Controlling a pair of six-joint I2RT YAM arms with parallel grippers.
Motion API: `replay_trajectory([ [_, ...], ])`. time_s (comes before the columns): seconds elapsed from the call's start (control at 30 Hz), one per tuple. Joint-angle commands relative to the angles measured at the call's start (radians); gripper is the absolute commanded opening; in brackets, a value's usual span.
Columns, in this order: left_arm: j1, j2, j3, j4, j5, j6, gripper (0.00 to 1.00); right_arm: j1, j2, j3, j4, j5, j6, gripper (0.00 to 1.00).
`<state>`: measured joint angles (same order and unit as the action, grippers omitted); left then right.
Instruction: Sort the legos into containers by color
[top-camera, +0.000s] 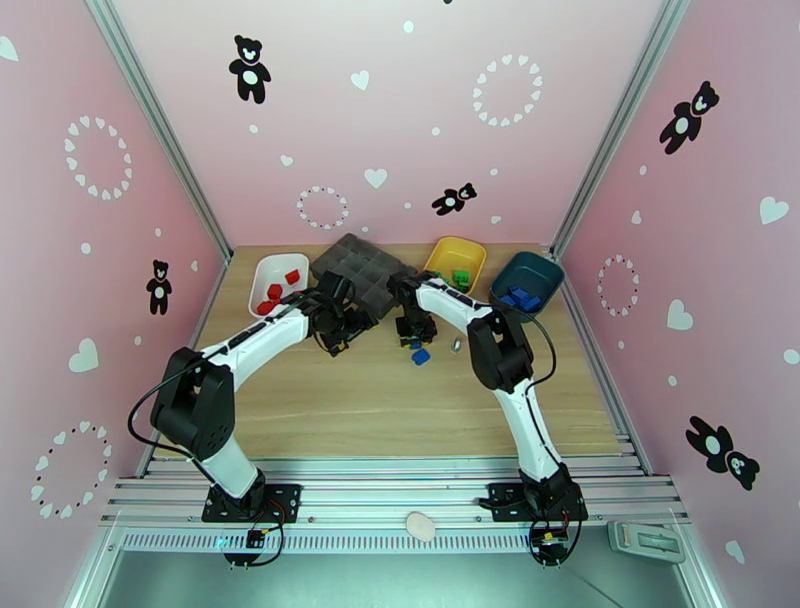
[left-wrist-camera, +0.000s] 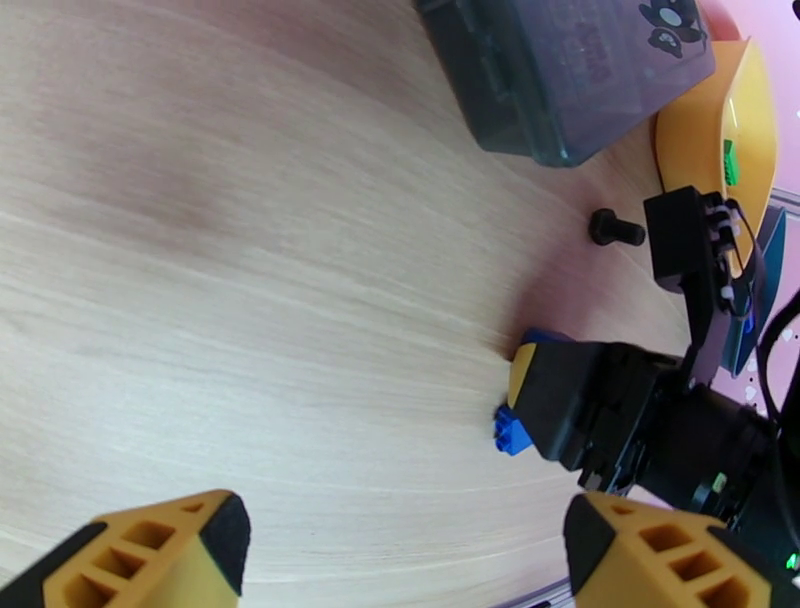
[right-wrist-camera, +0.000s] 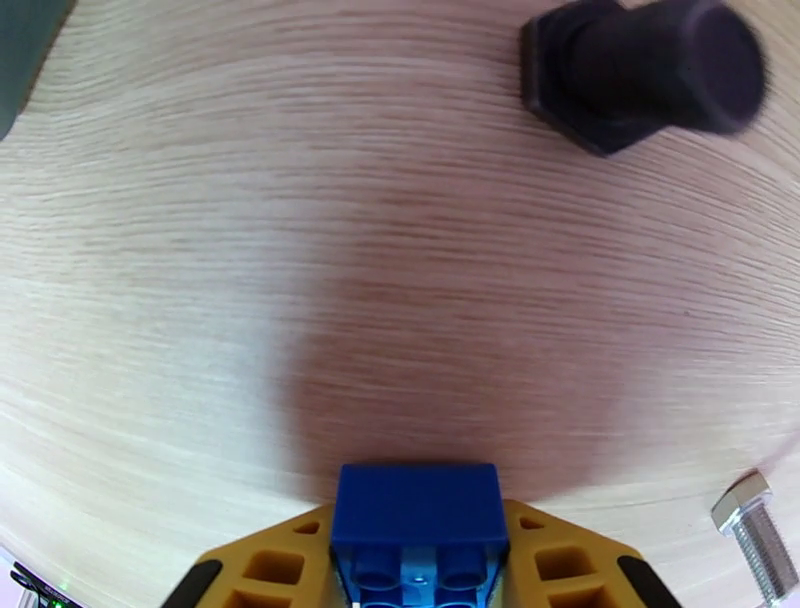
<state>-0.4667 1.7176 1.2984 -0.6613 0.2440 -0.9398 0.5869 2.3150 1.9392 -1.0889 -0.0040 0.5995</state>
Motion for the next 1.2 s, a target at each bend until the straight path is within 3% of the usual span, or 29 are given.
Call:
replay_trajectory([
  [0.0, 0.002, 0.074, 0.067, 0.027, 0.069, 0.003, 0.89, -0.035, -0.133, -0.01, -0.019, 0.023, 0.005, 0.27],
  [0.17, -0.025, 0.224, 0.229, 0.018, 0.173, 0.017, 0.89, -0.118, -0.227, -0.067, -0.016, 0.063, -0.015, 0.26],
  [0.27, -0.069, 0.359, 0.415, -0.032, 0.248, 0.044, 0.89, -0.188, -0.285, -0.111, -0.007, 0.096, -0.033, 0.26],
  [0.5, -0.188, 0.733, 1.025, -0.164, 0.444, 0.051, 0.89, -0.375, -0.354, -0.131, 0.0, 0.191, -0.093, 0.25],
  [0.63, -0.228, 0.912, 1.302, -0.083, 0.56, -0.07, 0.9, -0.468, -0.326, -0.062, -0.015, 0.234, -0.126, 0.25],
  [0.83, -0.246, 0.989, 1.346, 0.151, 0.597, -0.263, 0.92, -0.553, -0.228, 0.087, -0.049, 0.251, -0.134, 0.31],
  [1.03, -0.246, 0.988, 1.339, 0.128, 0.588, -0.248, 0.93, -0.585, -0.103, 0.25, -0.107, 0.257, -0.139, 0.5],
  [1.17, -0.244, 0.957, 1.309, 0.083, 0.563, -0.205, 0.92, -0.587, -0.081, 0.274, -0.114, 0.243, -0.152, 0.55],
])
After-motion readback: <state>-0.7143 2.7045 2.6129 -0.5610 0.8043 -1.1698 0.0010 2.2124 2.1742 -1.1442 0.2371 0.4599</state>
